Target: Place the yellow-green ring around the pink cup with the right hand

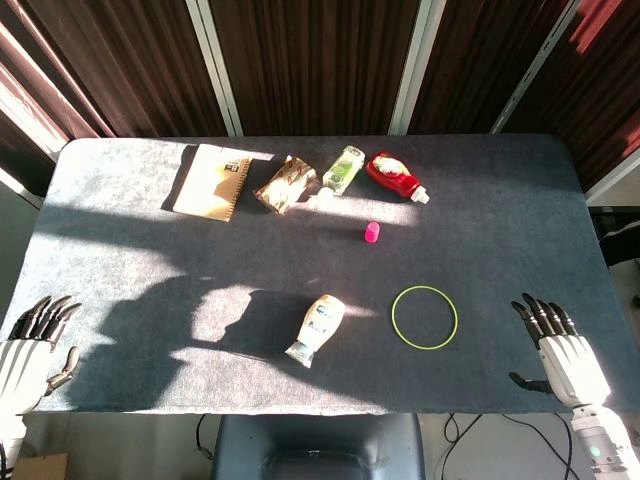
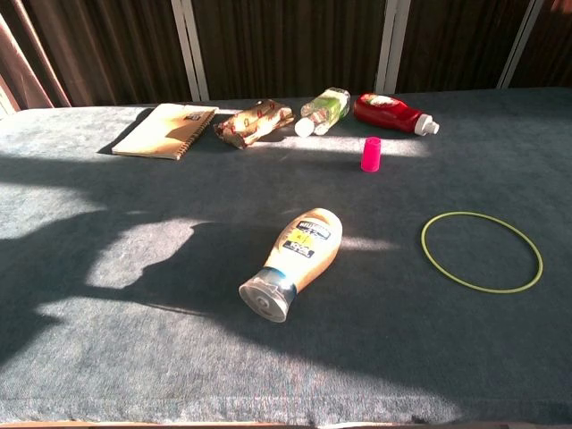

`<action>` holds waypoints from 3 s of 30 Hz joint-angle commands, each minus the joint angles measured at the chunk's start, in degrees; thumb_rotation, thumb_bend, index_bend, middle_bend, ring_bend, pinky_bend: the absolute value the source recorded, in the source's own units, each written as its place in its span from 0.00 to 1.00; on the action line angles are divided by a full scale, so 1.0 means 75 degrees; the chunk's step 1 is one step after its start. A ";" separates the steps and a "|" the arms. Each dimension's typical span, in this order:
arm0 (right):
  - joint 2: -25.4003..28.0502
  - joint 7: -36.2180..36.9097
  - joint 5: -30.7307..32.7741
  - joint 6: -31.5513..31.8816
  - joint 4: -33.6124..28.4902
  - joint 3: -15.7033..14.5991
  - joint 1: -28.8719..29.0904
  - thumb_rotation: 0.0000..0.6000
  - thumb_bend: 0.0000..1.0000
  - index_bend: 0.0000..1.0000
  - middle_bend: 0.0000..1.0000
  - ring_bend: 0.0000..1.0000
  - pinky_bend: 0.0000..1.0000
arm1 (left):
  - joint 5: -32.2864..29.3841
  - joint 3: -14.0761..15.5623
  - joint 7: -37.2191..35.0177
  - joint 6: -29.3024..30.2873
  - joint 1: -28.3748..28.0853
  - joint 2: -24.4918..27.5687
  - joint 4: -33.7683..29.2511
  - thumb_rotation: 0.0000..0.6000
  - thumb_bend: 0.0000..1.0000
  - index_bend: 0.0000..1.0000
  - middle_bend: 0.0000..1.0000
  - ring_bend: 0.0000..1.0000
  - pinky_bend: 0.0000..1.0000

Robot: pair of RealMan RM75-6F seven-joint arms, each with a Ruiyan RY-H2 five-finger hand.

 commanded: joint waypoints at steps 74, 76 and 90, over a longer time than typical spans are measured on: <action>-0.2311 0.0139 0.0830 -0.2996 0.2110 0.0185 0.2091 1.00 0.41 0.63 0.92 1.00 1.00 | -0.0410 -0.0075 -0.0095 0.0030 0.0210 0.0299 -0.0516 1.00 0.49 0.24 0.12 0.05 0.19; -0.2342 0.0116 0.0861 -0.3012 0.2159 0.0178 0.2094 1.00 0.41 0.63 0.92 1.00 1.00 | -0.0409 -0.0074 -0.0103 0.0028 0.0212 0.0302 -0.0511 1.00 0.49 0.24 0.12 0.05 0.19; -0.2452 0.0096 0.0957 -0.2985 0.2371 0.0146 0.2083 1.00 0.47 0.73 0.92 1.00 1.00 | -0.0420 -0.0078 -0.0082 0.0000 0.0212 0.0310 -0.0550 1.00 0.49 0.25 0.12 0.05 0.19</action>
